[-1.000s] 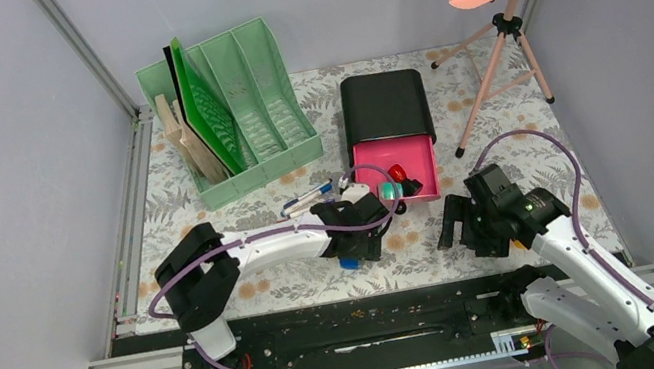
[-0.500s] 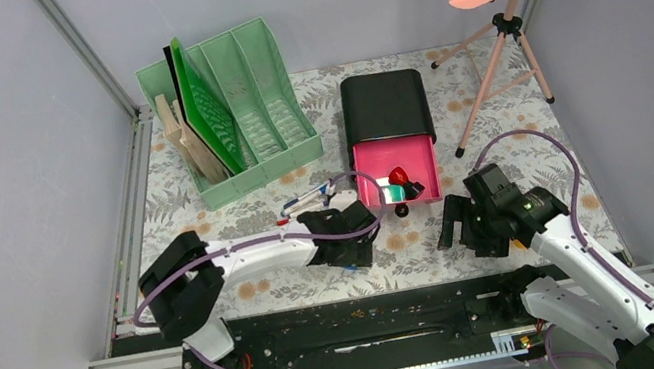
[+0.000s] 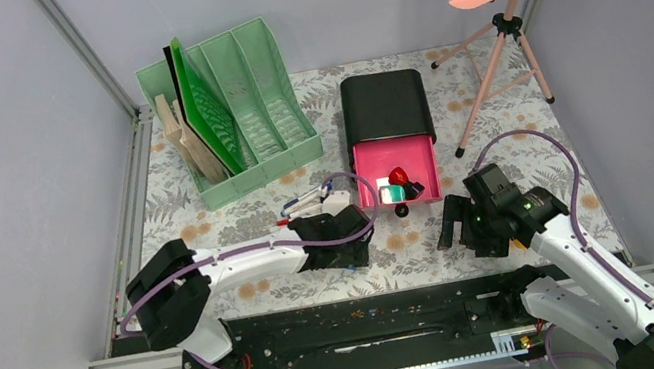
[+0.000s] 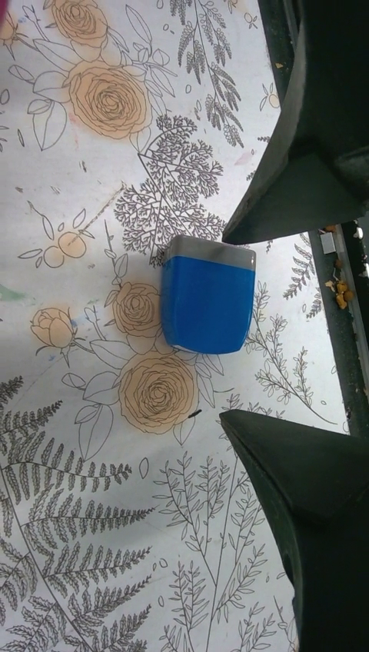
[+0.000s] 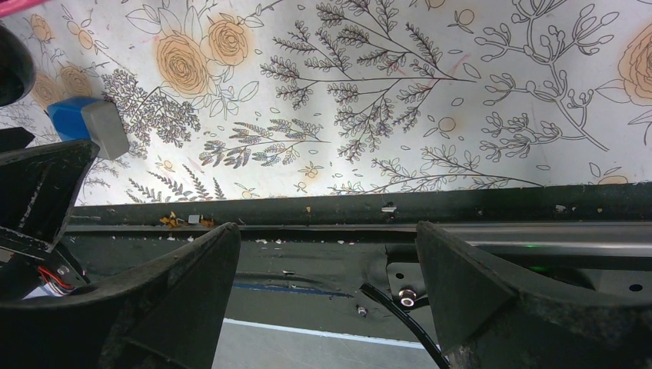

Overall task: Organize the desk
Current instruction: Pick up the stationery from the center of the board.

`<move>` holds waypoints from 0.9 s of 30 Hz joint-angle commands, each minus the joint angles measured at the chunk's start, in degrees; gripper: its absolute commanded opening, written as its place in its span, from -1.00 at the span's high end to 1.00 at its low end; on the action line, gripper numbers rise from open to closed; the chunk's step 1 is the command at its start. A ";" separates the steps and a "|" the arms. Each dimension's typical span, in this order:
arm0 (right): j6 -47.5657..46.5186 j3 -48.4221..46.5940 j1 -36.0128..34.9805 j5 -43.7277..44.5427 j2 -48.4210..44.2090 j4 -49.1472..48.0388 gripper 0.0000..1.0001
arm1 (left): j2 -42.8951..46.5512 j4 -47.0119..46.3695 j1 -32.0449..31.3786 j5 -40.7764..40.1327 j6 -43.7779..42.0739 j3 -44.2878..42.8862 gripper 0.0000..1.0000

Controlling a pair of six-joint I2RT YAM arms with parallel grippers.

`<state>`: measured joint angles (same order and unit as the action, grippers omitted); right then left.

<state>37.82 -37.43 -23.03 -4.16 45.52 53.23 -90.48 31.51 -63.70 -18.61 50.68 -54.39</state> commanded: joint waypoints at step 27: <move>-0.75 -0.22 -0.44 -1.10 0.39 -2.02 -0.83 | -4.82 -6.67 -0.41 0.81 -1.33 0.80 -0.08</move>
<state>37.80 -37.43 -23.03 -4.21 45.80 51.79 -95.00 26.02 -63.79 -18.31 48.99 -53.60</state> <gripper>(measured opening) 0.917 0.575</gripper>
